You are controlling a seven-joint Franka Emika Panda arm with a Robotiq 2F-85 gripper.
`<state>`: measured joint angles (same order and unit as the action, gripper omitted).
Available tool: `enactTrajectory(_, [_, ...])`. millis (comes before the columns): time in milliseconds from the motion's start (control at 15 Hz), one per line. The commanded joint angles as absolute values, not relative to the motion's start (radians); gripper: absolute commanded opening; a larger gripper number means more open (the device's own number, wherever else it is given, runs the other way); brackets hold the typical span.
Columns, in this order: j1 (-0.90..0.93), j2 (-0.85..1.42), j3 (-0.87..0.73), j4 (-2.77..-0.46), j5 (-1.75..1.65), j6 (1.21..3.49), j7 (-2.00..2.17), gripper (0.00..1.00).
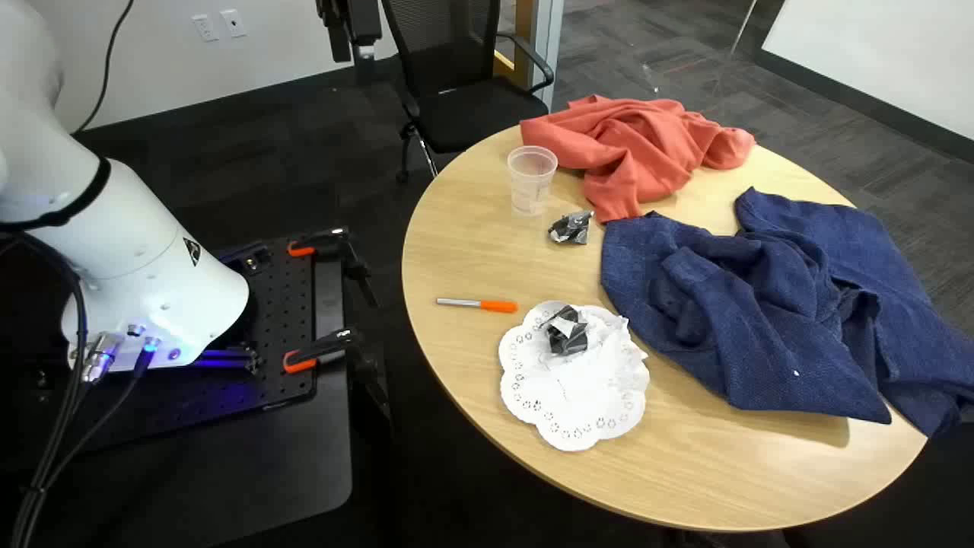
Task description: Move the cup slightly to the right
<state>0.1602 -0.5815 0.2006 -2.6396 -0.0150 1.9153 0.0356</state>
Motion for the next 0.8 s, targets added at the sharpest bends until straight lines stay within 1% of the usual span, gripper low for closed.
enactTrajectory(0, [0.171,-0.580,0.191,-2.638,-0.020,1.914,0.041,1.00])
enactTrajectory(533, [0.171,-0.580,0.191,-2.638,-0.020,1.914,0.041,1.00])
enactTrajectory(733, [0.166,-0.536,0.192,-2.601,-0.022,1.948,0.042,1.00])
